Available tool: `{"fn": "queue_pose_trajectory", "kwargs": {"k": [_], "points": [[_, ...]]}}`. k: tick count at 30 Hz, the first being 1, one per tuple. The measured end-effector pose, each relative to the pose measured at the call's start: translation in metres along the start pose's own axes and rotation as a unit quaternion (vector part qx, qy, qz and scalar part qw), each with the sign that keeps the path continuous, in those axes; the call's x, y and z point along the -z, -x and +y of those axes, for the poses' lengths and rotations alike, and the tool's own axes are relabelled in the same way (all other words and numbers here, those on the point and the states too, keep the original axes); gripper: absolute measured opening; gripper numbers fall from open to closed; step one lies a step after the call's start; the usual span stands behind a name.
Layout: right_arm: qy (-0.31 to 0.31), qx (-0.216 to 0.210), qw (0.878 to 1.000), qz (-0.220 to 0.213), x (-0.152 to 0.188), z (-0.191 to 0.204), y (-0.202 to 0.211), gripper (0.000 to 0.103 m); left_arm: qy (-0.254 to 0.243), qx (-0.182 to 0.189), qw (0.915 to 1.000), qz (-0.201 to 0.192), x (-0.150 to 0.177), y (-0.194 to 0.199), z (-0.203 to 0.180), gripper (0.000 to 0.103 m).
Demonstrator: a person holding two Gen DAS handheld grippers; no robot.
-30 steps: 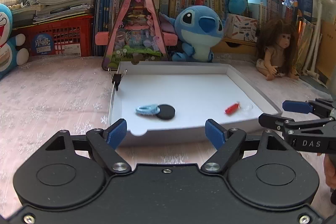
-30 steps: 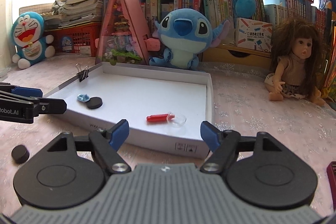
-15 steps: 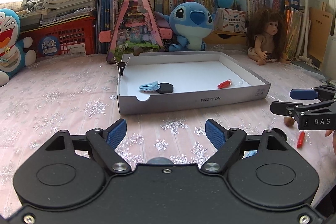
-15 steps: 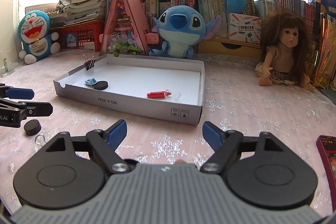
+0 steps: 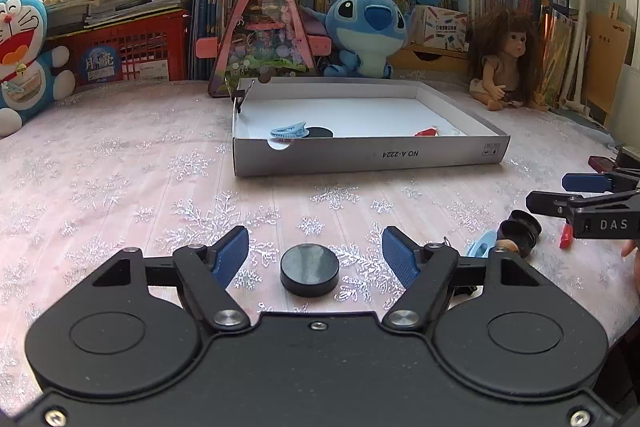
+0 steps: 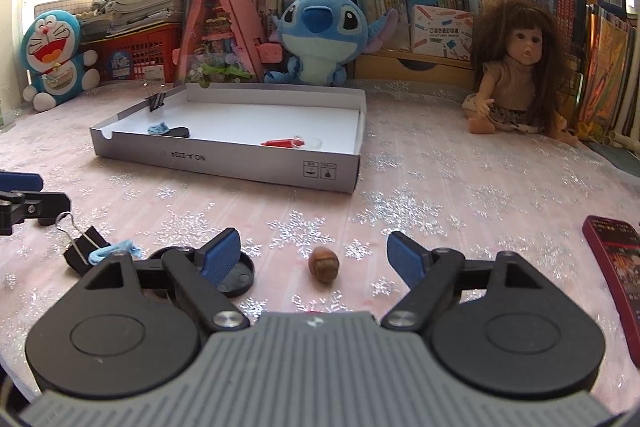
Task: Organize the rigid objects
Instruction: 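Move the left gripper onto another black disc while the right gripper approaches a brown nut, then close the left gripper on the black disc while the right gripper closes on the brown nut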
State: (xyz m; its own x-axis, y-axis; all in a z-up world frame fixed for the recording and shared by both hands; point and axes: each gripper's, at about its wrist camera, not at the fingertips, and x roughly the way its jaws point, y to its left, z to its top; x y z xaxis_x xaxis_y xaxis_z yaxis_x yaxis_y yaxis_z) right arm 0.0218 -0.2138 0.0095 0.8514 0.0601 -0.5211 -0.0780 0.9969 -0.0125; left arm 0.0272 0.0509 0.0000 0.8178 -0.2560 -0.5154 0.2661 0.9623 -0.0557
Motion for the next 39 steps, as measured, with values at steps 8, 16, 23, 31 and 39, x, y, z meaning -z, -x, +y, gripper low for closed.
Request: {"fn": "queue_pose_trajectory", "kwargs": {"k": [8, 16, 23, 31, 39], "points": [[-0.003, 0.017, 1.0, 0.017, 0.002, 0.002, -0.008, 0.088, -0.005, -0.009, 0.9999, 0.011, 0.01, -0.006, 0.0, 0.065], [-0.008, 0.029, 0.999, 0.026, 0.002, 0.002, -0.011, 0.088, -0.017, -0.023, 0.9996, 0.003, 0.015, -0.007, -0.006, 0.065], [-0.009, 0.026, 0.999, 0.025, 0.003, 0.001, -0.011, 0.087, -0.019, -0.021, 0.9996, -0.001, 0.017, -0.006, -0.008, 0.057], [-0.025, -0.014, 0.999, 0.032, 0.002, 0.0, -0.007, 0.051, -0.023, -0.002, 0.9997, 0.006, 0.014, -0.003, -0.013, 0.03], [0.015, -0.02, 0.999, 0.032, -0.003, 0.015, -0.003, 0.02, -0.024, 0.001, 0.9997, 0.004, 0.004, -0.001, -0.016, 0.03]]}}
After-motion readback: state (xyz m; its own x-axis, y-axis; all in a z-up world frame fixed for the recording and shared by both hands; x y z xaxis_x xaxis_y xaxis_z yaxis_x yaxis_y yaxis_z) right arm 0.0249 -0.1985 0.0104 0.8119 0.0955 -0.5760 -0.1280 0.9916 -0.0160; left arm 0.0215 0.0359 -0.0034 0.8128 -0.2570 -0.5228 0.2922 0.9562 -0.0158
